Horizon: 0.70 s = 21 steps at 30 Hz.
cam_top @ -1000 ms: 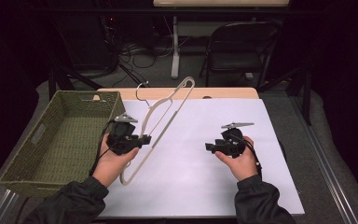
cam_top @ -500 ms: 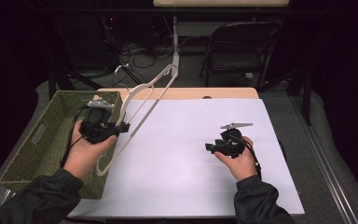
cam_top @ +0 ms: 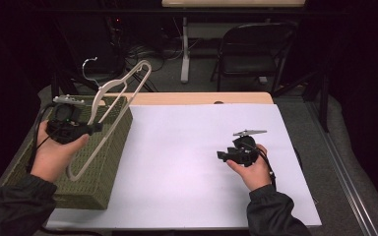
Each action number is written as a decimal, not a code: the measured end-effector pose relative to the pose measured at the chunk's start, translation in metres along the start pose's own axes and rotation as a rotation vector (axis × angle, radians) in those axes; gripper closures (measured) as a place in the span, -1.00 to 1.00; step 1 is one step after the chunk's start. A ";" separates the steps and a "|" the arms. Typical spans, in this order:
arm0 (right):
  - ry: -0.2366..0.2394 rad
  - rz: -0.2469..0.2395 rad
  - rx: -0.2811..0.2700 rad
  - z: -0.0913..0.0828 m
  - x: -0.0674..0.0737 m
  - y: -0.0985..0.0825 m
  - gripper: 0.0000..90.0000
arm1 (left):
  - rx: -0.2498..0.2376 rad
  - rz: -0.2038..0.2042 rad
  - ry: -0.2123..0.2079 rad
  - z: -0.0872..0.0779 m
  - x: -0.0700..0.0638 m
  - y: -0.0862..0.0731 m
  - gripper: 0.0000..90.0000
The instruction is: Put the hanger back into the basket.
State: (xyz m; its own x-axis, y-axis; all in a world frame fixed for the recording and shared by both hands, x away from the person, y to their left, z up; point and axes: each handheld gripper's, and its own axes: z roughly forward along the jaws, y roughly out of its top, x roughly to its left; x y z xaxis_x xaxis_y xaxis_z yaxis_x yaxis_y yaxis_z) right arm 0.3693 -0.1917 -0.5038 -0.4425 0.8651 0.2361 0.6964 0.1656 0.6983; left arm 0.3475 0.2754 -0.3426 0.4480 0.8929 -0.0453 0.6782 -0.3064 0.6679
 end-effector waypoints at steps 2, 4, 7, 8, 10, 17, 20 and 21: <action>-0.002 0.000 0.002 0.000 0.000 0.000 0.09 | 0.007 -0.006 0.025 -0.001 0.008 -0.003 0.94; -0.002 0.003 0.003 0.000 0.000 0.000 0.09 | 0.016 -0.015 0.039 -0.002 0.017 -0.007 0.94; -0.003 0.006 0.004 0.001 0.000 -0.001 0.09 | 0.024 -0.017 0.072 -0.004 0.029 -0.013 0.94; -0.004 0.006 0.005 0.001 0.000 -0.001 0.09 | 0.027 -0.011 0.082 -0.004 0.033 -0.015 0.94; -0.005 0.007 0.006 0.002 0.000 -0.001 0.09 | 0.041 -0.009 0.093 -0.004 0.041 -0.019 0.94; -0.010 0.006 0.010 0.003 0.000 -0.002 0.09 | 0.103 0.066 0.146 -0.006 0.065 -0.034 0.94; -0.009 0.007 0.014 0.004 0.000 -0.002 0.09 | 0.114 0.093 0.140 -0.007 0.074 -0.040 0.94; -0.010 0.007 0.015 0.004 0.000 -0.002 0.09 | 0.113 0.109 0.142 -0.007 0.077 -0.043 0.94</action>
State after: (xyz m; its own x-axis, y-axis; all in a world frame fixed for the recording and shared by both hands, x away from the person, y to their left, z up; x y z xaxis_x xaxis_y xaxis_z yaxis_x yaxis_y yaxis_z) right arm 0.3703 -0.1906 -0.5077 -0.4321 0.8709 0.2343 0.7078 0.1664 0.6866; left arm 0.3486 0.3592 -0.3692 0.4415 0.8874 0.1331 0.6948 -0.4319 0.5751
